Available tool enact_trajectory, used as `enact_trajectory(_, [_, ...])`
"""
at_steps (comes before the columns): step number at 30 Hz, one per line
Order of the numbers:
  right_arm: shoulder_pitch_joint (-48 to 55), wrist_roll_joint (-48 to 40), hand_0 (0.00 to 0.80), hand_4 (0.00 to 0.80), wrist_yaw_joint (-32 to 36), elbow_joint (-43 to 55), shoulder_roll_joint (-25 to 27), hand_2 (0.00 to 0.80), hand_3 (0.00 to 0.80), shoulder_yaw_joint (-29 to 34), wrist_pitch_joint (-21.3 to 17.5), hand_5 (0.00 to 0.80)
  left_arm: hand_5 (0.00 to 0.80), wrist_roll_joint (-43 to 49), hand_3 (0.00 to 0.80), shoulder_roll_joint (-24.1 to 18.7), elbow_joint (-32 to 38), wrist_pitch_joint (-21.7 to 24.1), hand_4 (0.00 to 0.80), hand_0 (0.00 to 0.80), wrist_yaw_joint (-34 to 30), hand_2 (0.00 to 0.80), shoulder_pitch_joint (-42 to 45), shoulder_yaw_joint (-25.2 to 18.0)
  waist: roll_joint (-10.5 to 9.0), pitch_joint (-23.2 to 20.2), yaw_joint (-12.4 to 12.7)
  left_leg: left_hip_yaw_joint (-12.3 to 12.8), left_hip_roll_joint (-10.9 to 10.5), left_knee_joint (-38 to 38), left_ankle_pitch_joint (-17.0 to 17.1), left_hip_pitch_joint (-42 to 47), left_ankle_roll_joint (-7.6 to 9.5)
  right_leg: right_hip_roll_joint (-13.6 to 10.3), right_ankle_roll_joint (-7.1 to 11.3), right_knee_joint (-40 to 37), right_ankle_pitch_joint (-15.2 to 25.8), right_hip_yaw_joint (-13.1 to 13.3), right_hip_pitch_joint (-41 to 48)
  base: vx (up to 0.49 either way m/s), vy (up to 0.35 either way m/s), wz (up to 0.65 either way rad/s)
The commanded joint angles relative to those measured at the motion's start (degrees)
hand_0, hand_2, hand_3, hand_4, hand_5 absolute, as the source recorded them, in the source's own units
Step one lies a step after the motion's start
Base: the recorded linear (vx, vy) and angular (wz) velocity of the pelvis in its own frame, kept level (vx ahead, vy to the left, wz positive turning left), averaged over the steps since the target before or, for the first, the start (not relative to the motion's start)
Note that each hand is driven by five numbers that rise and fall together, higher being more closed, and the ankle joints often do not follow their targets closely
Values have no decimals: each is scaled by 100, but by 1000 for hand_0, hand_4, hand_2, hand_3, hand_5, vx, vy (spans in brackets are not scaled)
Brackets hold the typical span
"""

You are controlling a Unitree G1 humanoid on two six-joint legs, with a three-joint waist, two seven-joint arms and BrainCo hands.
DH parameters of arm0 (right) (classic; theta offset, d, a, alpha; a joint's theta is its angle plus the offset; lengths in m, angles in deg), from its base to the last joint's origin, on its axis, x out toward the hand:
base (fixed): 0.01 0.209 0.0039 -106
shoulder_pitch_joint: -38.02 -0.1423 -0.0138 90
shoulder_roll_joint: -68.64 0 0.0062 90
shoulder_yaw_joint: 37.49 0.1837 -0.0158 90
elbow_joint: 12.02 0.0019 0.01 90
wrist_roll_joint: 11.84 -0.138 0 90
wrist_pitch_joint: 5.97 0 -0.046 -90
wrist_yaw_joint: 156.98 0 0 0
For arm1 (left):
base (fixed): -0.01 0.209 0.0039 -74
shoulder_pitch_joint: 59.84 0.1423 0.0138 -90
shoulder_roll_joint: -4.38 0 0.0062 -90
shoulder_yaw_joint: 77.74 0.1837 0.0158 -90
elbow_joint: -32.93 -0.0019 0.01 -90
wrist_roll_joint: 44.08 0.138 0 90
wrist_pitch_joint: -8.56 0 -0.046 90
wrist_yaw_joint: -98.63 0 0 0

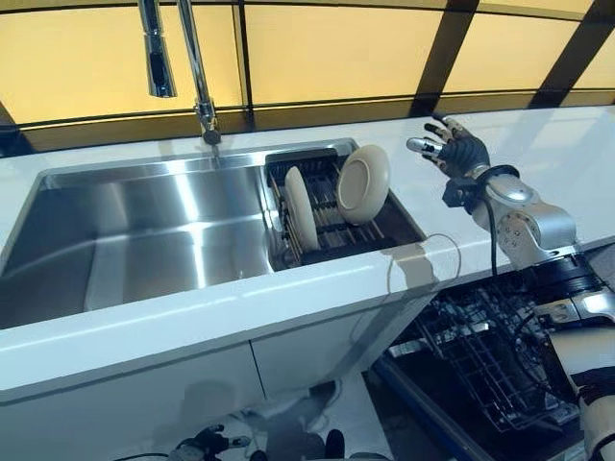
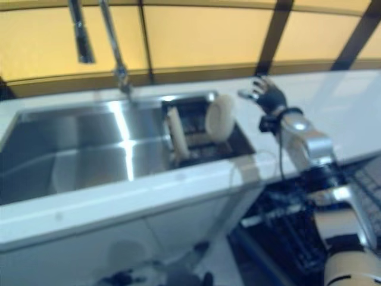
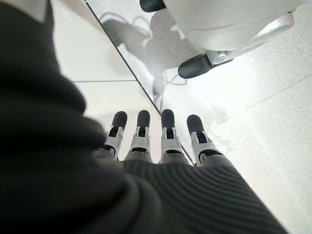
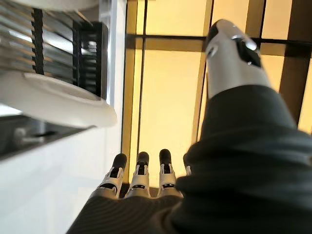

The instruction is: Take plates into dishwasher

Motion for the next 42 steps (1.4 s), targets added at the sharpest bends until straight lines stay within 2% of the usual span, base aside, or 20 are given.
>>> enact_trajectory(1, [-749, -260, 0, 0, -73, -310, -257, 0, 0, -156, -8, 0, 0, 132, 0, -58, -183, 36, 0, 0, 45, 0, -218, 192, -216, -110, 202, -28, -224, -18, -16, -106, 113, 47, 167, 26, -90, 181, -10, 62, 14, 11])
enact_trajectory(5, [-645, -503, 0, 0, -219, -260, -310, 0, 0, -169, 204, 0, 0, 127, 0, -31, -174, 34, 0, 0, 49, 0, -248, 239, -202, -68, 178, 13, -234, -18, 3, -113, 106, 44, 151, 39, -130, 164, 45, 61, 19, 6])
enact_trajectory(11, [-736, -669, 0, 0, -421, -516, -334, 0, 0, -146, 272, 0, 0, 36, 0, -1, -146, 35, 0, 0, 88, 0, -271, 338, -198, -26, 207, -4, -251, -18, 4, -122, 111, 45, 146, 52, -157, 154, 69, 42, 19, 7])
enact_trajectory(16, [-881, -551, 0, 0, -651, -731, -353, 0, 0, -137, 60, 0, 0, -33, 0, 10, -131, 17, 0, 0, 107, 0, -284, 413, -195, 0, 246, -4, -272, -13, -1, -114, 126, 49, 139, 51, -184, 144, 129, 30, 17, 3])
enact_trajectory(19, [-979, -594, 0, 0, -718, -828, -334, 0, 0, -111, 58, 0, 0, -37, 0, 4, -138, 11, 0, 0, 103, 0, -286, 427, -197, 11, 269, -5, -277, -1, -9, -114, 127, 42, 140, 61, -201, 140, 152, 22, 13, 5])
enact_trajectory(25, [-1008, -577, 0, 0, -750, -881, -289, 0, 0, -110, 46, 0, 0, -54, 0, -21, -123, 4, 0, 0, 91, 0, -248, 445, -189, 27, 291, -6, -293, 6, -16, -94, 137, 35, 141, 62, -221, 137, 208, 3, 1, 1])
enact_trajectory(30, [-1023, -456, 0, 0, -714, -871, -298, 0, 0, -94, -160, 0, 0, -91, 0, -7, -115, 16, 0, 0, 106, 0, -227, 472, -180, 33, 307, -2, -309, 6, -26, -88, 148, 38, 137, 47, -243, 152, 246, 0, 0, 0])
enact_trajectory(42, [-1068, -405, 0, 0, -544, -1279, -235, 0, 0, -198, 127, 0, 0, -55, 0, -20, -61, -29, 0, 0, 93, 0, -176, 531, -197, 51, 373, 27, -322, 23, -42, -69, 164, 35, 123, 30, -277, 133, 332, 0, 0, 0])
